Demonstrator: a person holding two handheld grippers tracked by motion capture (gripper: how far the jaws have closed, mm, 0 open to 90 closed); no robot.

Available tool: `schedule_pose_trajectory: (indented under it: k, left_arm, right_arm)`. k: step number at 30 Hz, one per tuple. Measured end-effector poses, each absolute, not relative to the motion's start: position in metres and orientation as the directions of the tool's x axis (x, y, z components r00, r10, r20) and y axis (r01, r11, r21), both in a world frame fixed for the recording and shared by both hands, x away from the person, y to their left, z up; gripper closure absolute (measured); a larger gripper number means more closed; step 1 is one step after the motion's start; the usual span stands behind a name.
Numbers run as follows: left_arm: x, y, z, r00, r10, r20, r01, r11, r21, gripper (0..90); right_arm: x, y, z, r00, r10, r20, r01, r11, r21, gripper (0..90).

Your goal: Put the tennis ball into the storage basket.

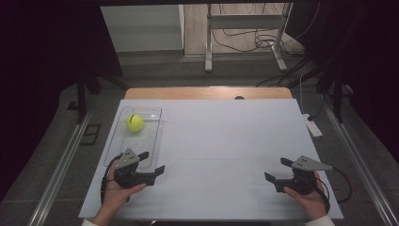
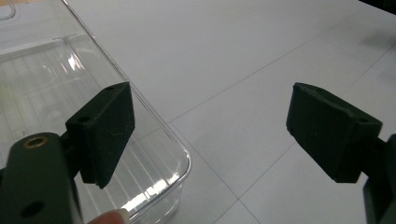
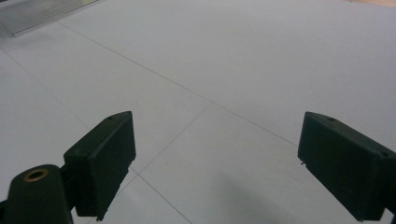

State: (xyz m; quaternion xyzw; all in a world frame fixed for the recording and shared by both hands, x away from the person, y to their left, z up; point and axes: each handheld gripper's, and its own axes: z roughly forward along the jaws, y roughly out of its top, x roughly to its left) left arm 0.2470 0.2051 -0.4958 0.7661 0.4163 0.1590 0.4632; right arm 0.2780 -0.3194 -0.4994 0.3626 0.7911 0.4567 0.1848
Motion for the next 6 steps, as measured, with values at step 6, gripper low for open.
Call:
schedule_pose_trajectory:
  k: [6]
  left_arm:
    - [0.2474,0.2048,-0.4959,0.6,0.788,-0.137,0.489,-0.226,0.843,16.4]
  right_arm:
    - [0.2789,-0.3191,-0.4999,-0.671,0.74,0.042,0.406,0.319,0.857,11.9]
